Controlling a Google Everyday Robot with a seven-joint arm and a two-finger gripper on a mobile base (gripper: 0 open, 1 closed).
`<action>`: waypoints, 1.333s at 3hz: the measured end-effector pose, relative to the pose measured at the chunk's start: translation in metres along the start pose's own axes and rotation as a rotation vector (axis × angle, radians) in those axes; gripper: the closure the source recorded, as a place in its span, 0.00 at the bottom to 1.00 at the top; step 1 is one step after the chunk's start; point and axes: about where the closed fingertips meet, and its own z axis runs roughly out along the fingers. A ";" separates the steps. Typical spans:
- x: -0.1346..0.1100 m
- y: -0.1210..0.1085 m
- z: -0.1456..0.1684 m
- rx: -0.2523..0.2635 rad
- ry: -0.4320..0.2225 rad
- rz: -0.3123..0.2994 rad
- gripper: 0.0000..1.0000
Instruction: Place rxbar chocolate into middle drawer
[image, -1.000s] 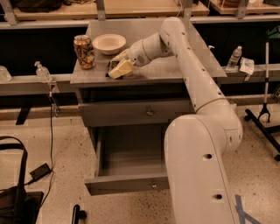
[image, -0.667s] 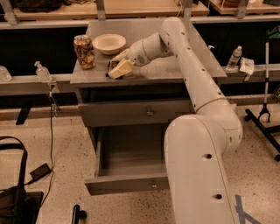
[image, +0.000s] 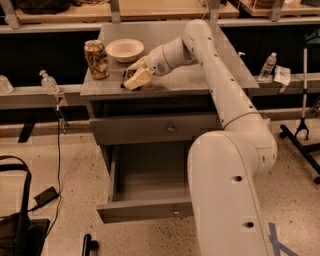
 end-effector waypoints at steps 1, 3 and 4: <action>0.000 0.000 0.000 0.000 0.000 0.000 1.00; 0.000 0.000 0.000 0.000 -0.001 0.000 1.00; 0.000 0.000 0.000 0.000 -0.001 0.000 1.00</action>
Offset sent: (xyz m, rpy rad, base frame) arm -0.0246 -0.0145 0.0993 0.2013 -0.1623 0.0570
